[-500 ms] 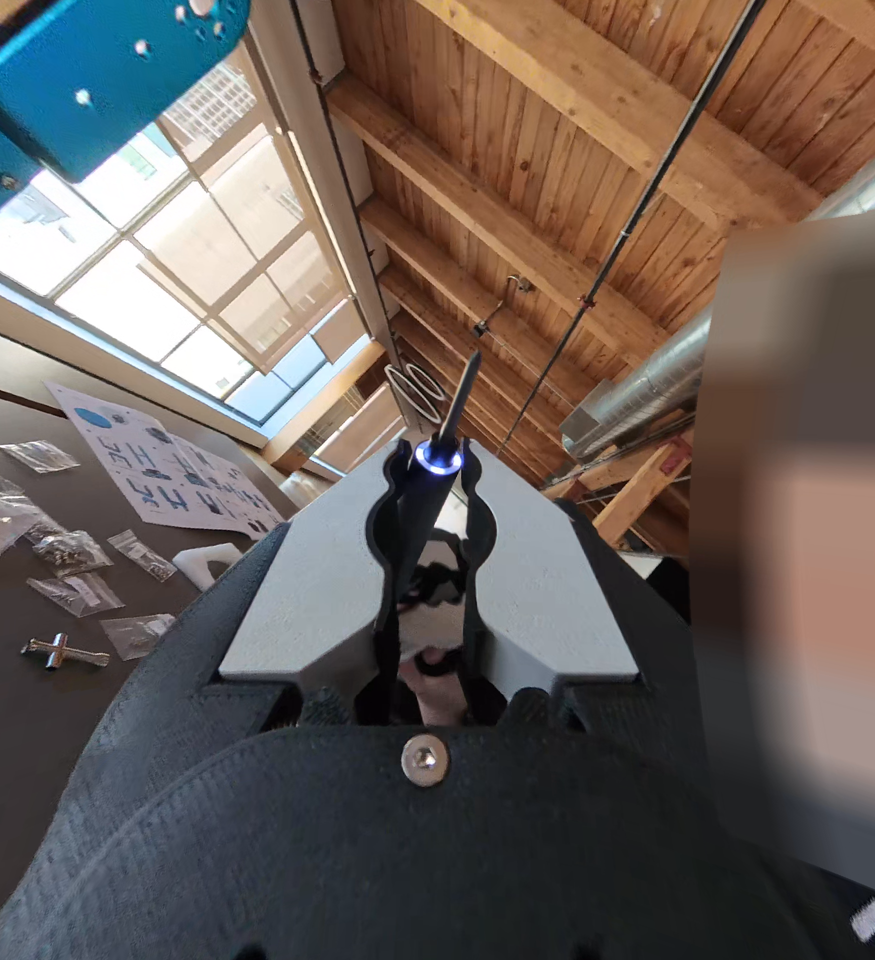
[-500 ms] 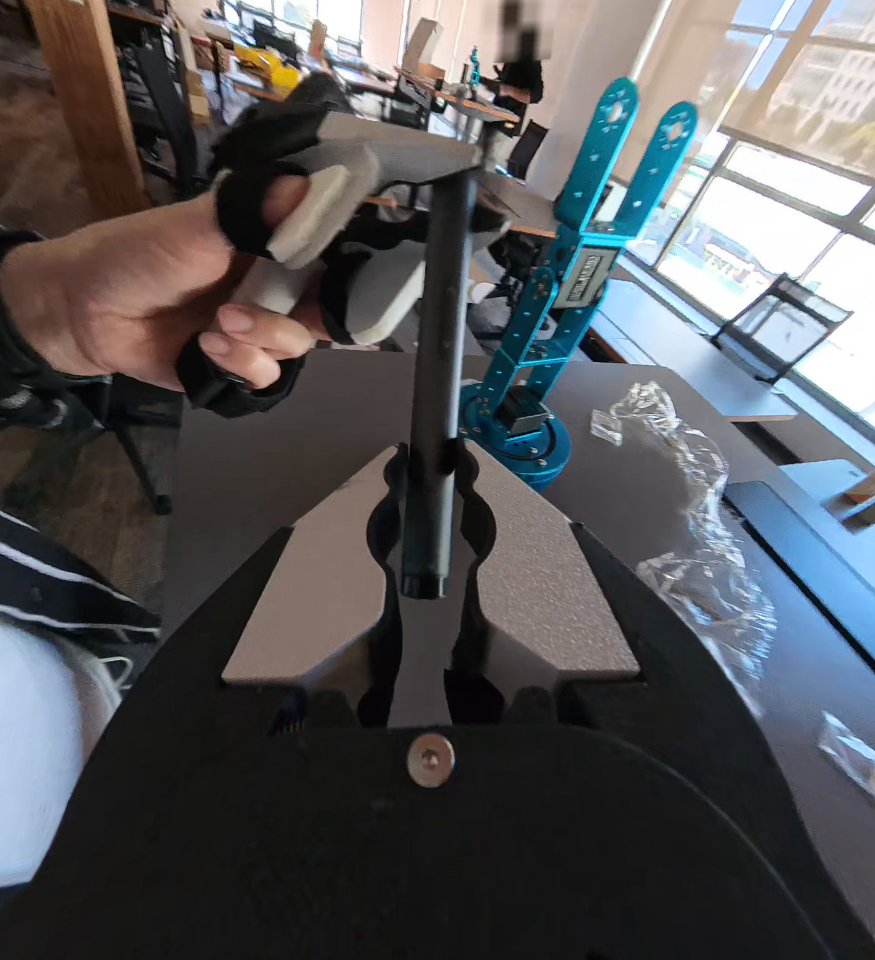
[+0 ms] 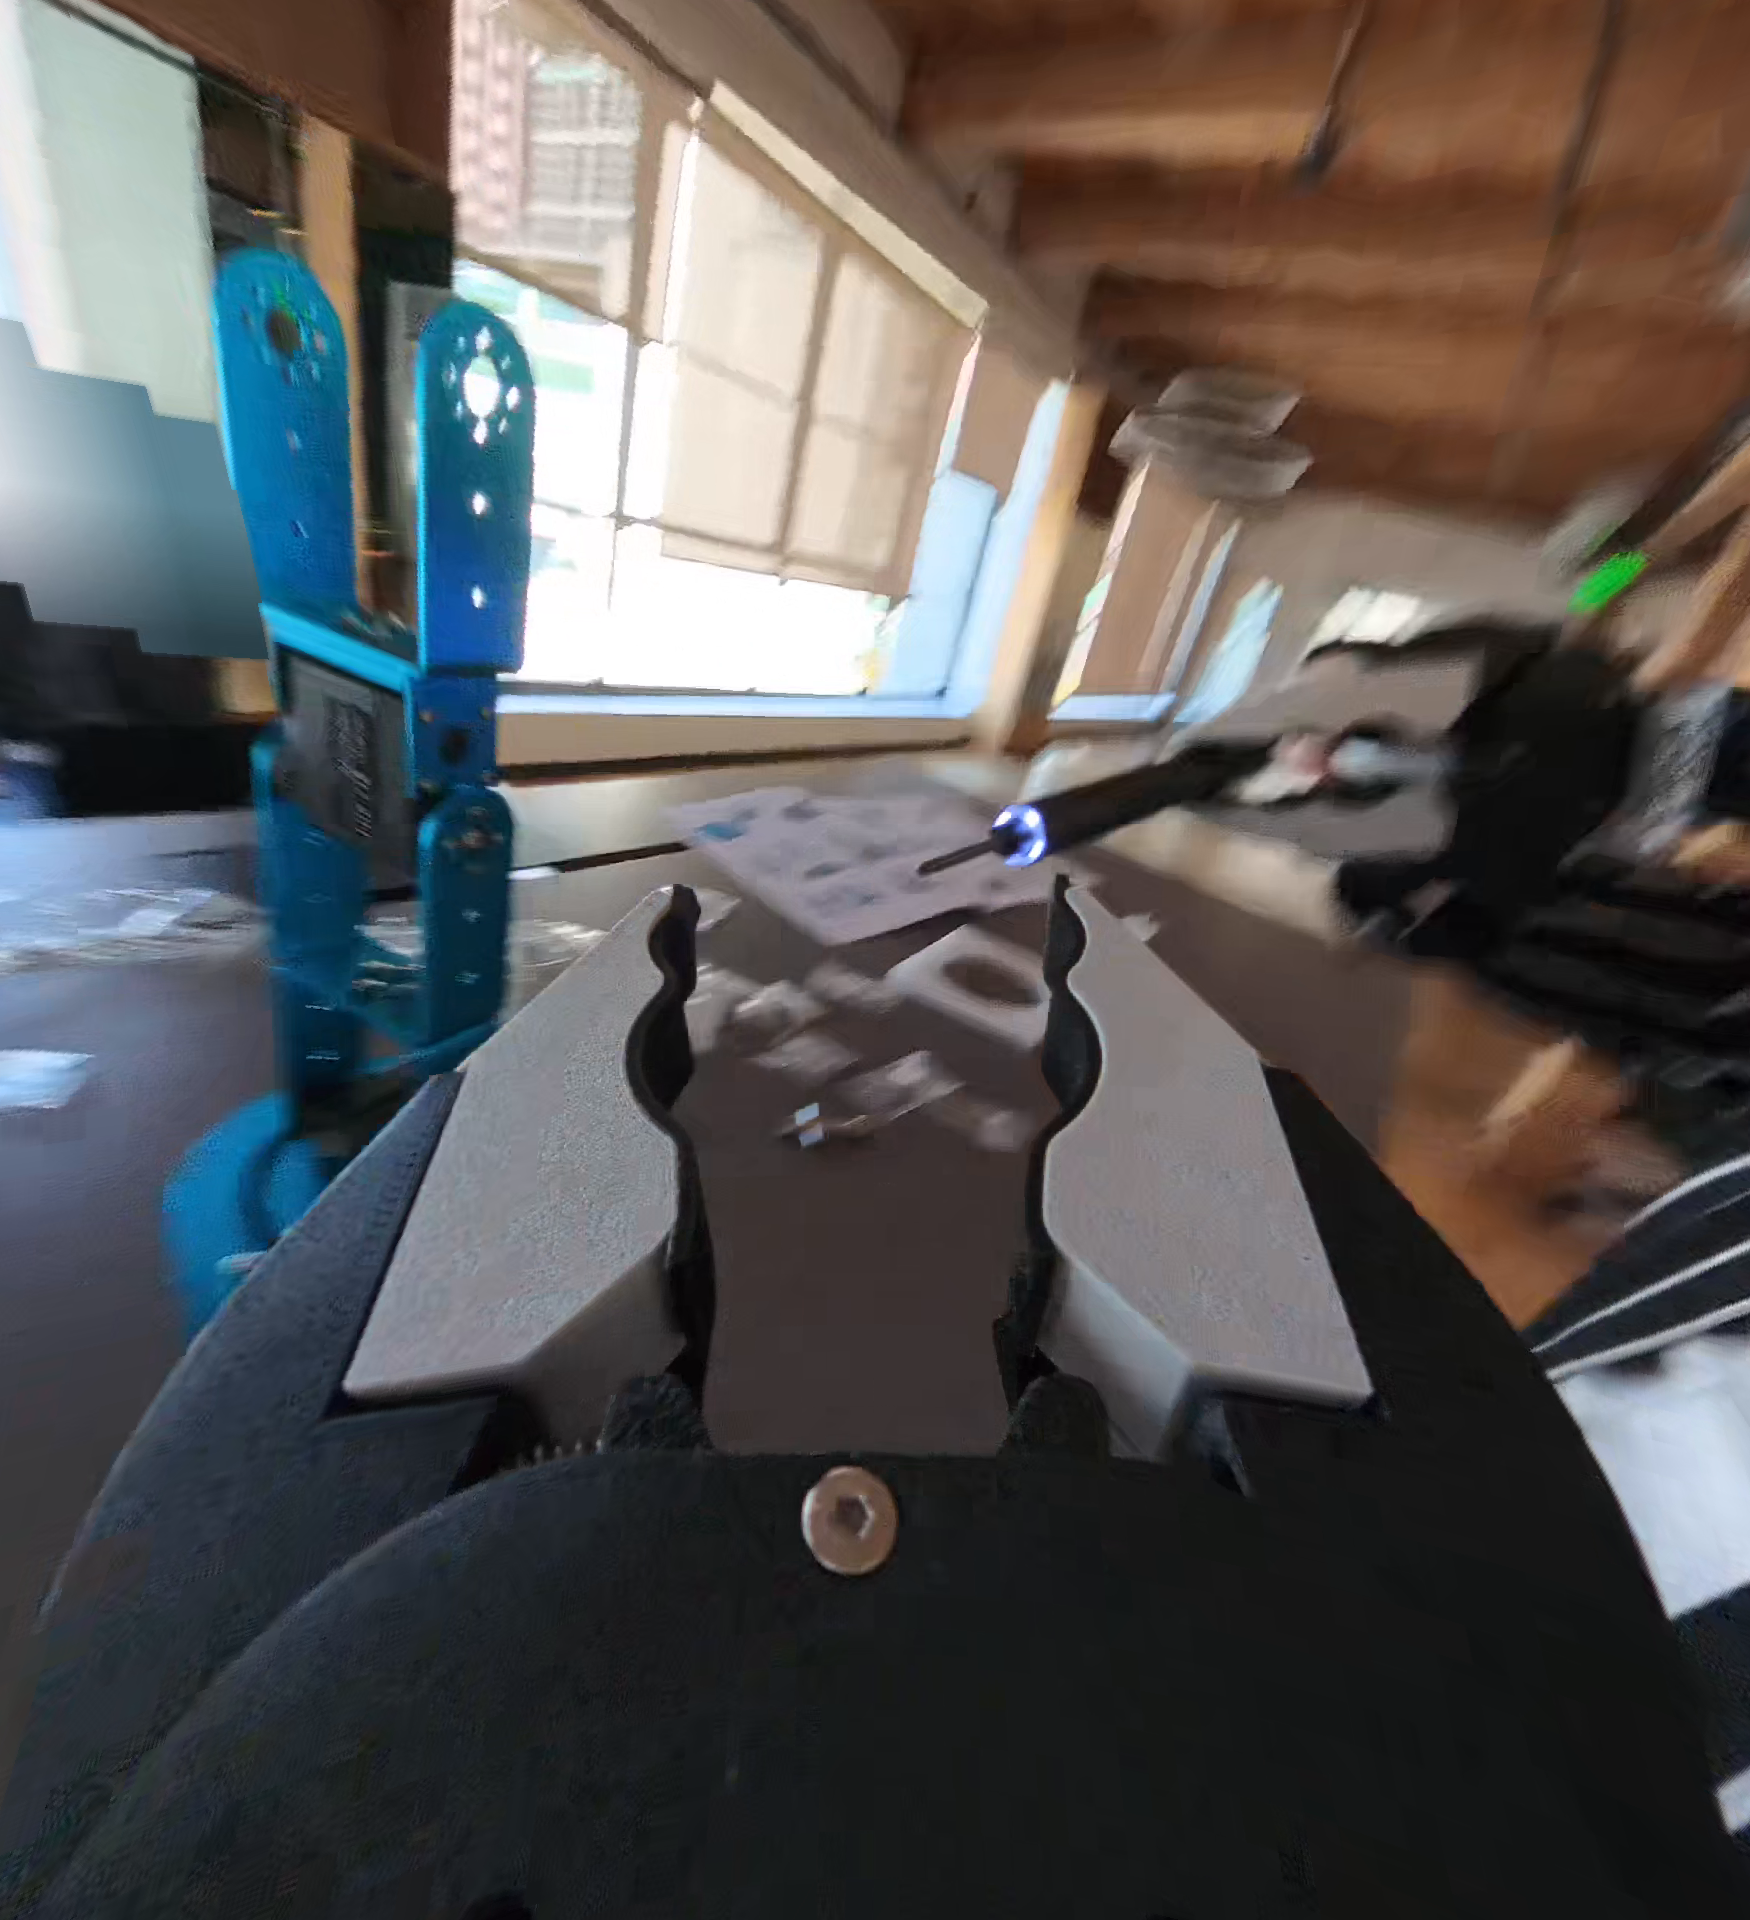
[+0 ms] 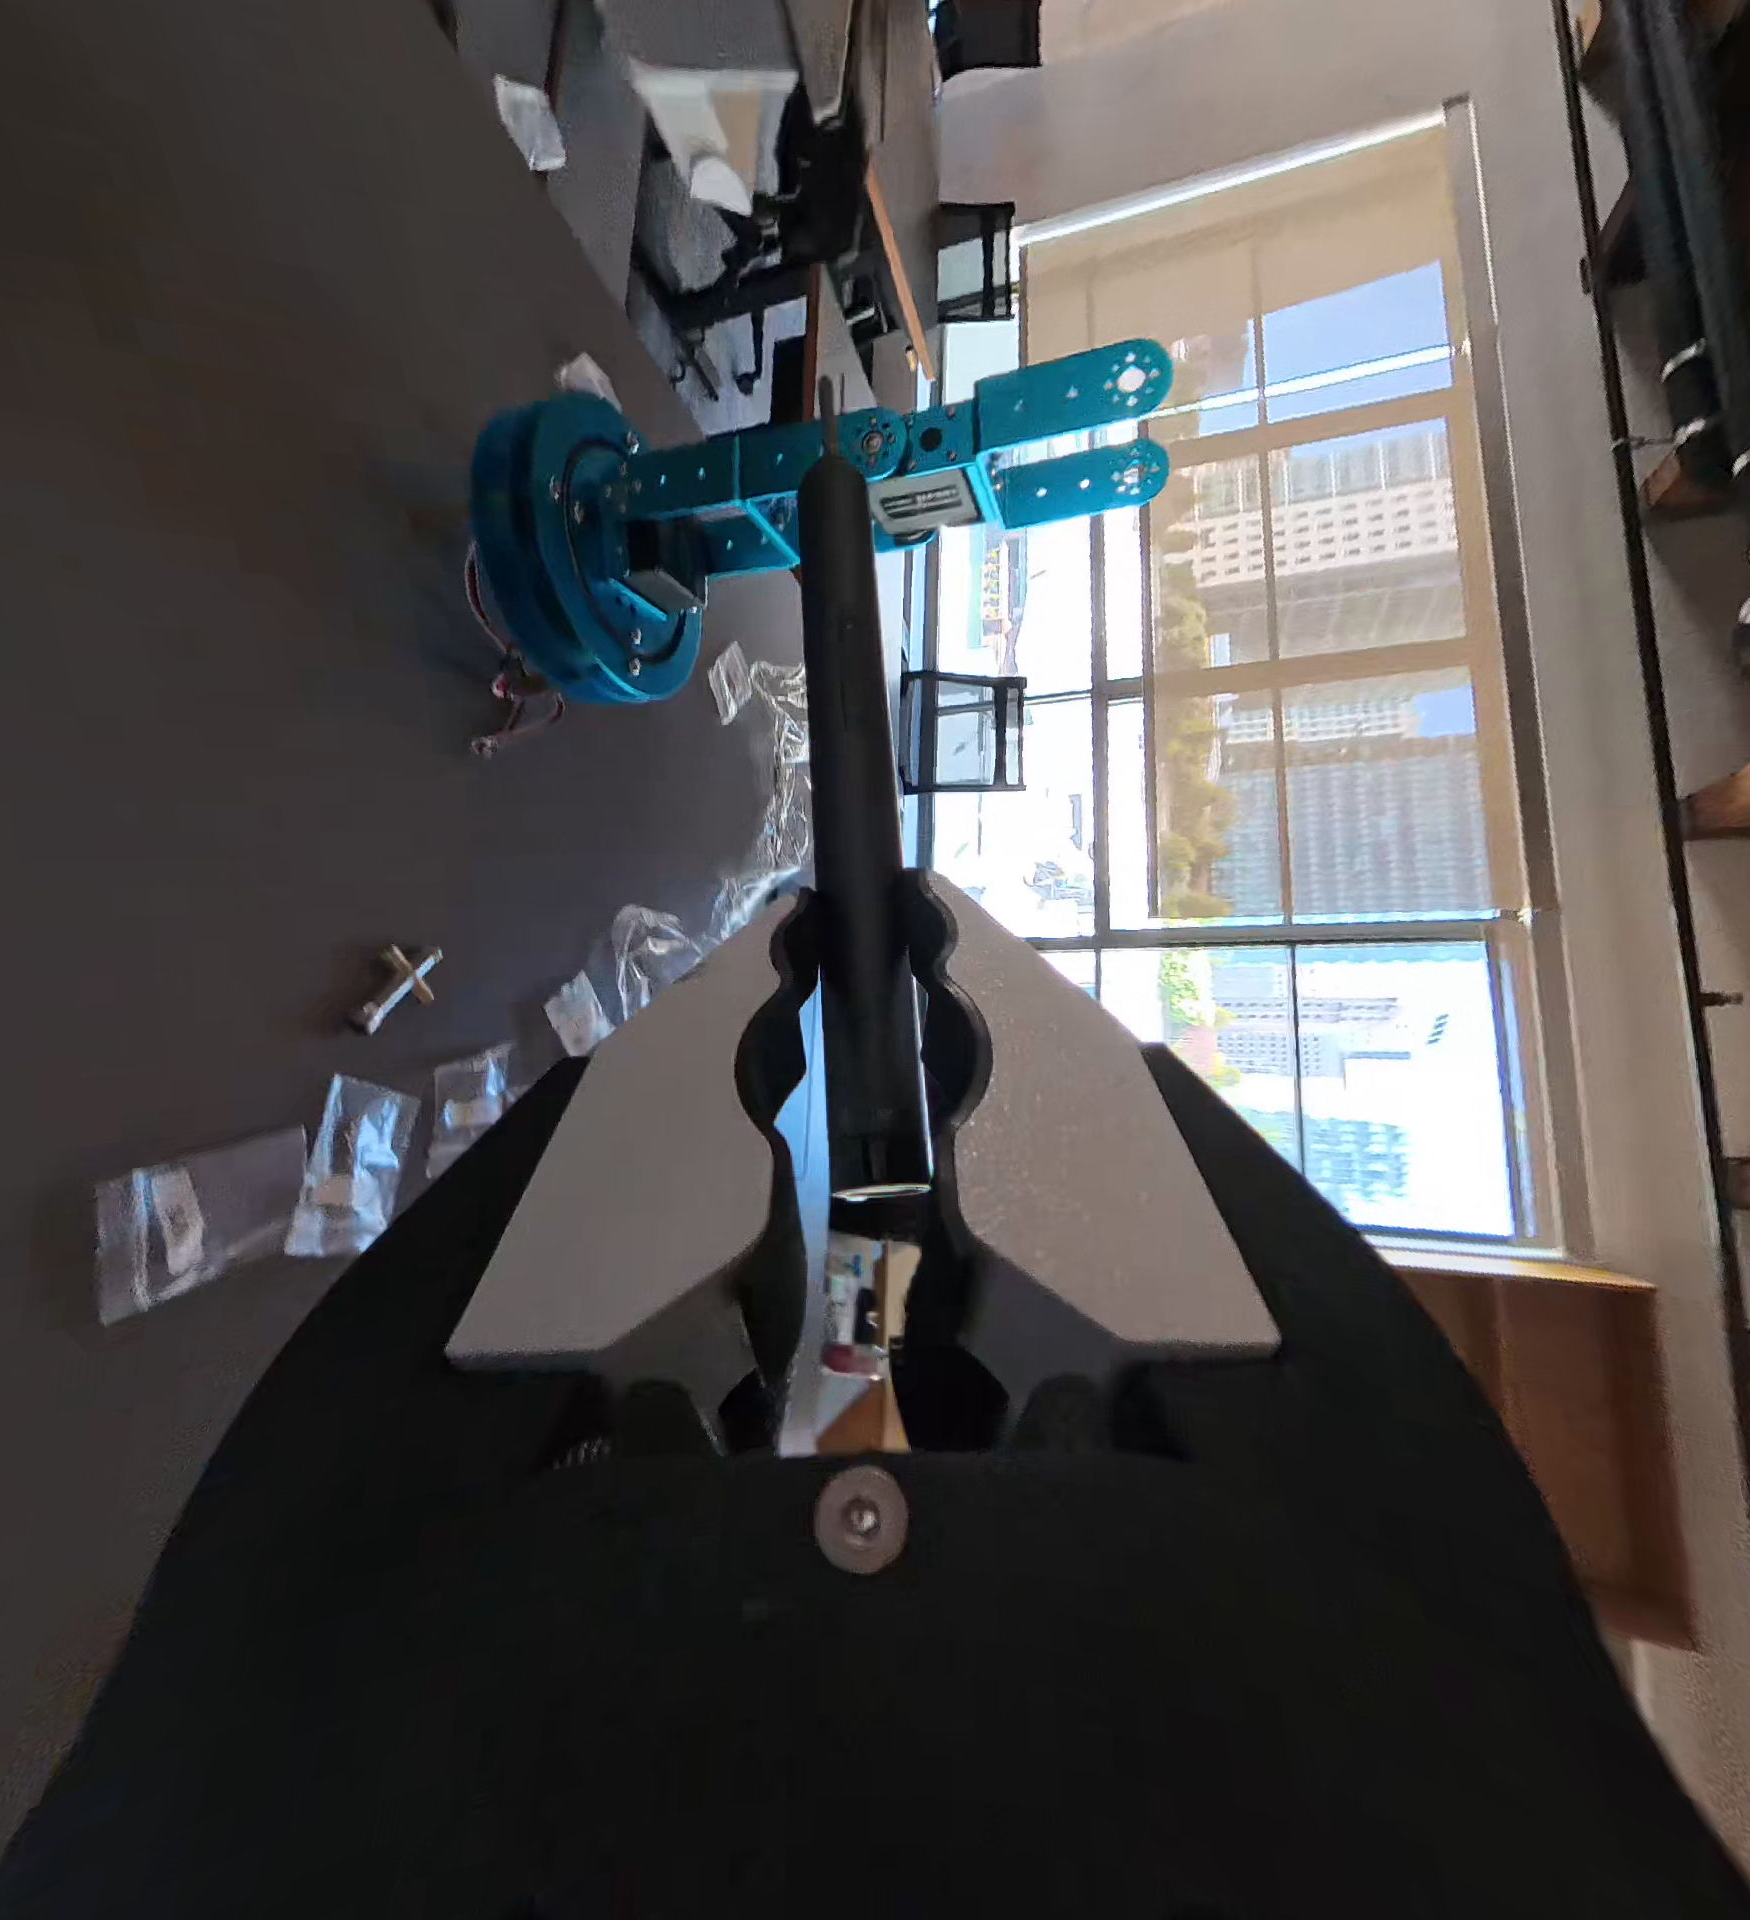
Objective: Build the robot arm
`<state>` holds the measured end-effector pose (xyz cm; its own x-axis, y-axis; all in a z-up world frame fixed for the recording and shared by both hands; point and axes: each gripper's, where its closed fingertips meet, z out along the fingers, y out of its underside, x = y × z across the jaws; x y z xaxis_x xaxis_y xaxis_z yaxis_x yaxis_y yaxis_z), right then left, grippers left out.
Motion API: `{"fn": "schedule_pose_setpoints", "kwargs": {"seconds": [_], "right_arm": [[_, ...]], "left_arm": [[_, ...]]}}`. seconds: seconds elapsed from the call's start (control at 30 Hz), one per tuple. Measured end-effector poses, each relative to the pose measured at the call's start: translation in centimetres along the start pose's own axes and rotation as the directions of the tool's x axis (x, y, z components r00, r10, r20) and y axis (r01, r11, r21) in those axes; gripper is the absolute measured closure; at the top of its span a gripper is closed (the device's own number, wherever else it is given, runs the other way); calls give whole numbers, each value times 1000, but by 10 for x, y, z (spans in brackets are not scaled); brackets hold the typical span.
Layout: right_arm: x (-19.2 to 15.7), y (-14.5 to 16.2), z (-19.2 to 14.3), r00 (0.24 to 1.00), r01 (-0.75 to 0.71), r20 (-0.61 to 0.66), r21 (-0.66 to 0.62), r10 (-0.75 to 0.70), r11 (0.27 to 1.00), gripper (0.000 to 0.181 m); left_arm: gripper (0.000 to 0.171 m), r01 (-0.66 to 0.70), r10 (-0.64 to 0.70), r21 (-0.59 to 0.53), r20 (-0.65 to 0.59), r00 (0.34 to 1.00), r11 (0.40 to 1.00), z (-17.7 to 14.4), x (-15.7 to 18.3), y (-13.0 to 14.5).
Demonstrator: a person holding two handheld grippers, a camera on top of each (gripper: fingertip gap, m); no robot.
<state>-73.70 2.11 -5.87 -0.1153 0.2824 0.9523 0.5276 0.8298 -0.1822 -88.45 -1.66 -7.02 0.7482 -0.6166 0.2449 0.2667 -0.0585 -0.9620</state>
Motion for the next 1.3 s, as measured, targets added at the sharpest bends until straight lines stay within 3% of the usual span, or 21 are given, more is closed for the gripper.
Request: {"fn": "schedule_pose_setpoints", "kwargs": {"seconds": [0.07, 0.17, 0.27, 0.37, 0.4, 0.47, 0.63, 0.83, 1.1, 1.3], "right_arm": [[-1, 6, -3, 998, 68, 14, -27, -67, 997, 165], [-4, 10, -5, 990, 137, 37, -46, -136, 989, 165], [-7, 12, -2, 984, 171, 68, -53, -167, 984, 165], [-7, 13, -1, 983, 173, 78, -51, -169, 984, 165], [-6, 14, -1, 984, 165, 83, -53, -161, 985, 165], [-7, 17, -1, 985, 140, 104, -55, -134, 989, 165], [-16, 34, 10, 983, 17, 182, -85, -1, 996, 164], [-33, 44, 20, 970, -23, 241, -95, 45, 995, 164], [-41, 43, 28, 958, -42, 280, -91, 66, 995, 163], [-35, 45, 31, 971, -26, 234, -72, 43, 997, 163]], "left_arm": [[106, -273, 286, -185, 45, 957, 944, 4, 9, 7], [100, -567, 583, -369, -79, 809, 736, 41, 37, 20], [105, -717, 704, -413, -217, 676, 561, 80, 51, 39], [124, -800, 783, -443, -283, 553, 405, 99, 44, 57], [132, -806, 798, -455, -281, 533, 378, 103, 39, 60], [153, -803, 792, -452, -282, 542, 388, 108, 37, 63], [155, -773, 740, -485, -319, 592, 410, 109, 34, 79], [156, -704, 648, -551, -342, 680, 448, 105, 30, 96], [155, -672, 617, -566, -328, 715, 478, 98, 27, 103], [155, -654, 630, -567, -279, 725, 502, 98, 25, 98]]}}
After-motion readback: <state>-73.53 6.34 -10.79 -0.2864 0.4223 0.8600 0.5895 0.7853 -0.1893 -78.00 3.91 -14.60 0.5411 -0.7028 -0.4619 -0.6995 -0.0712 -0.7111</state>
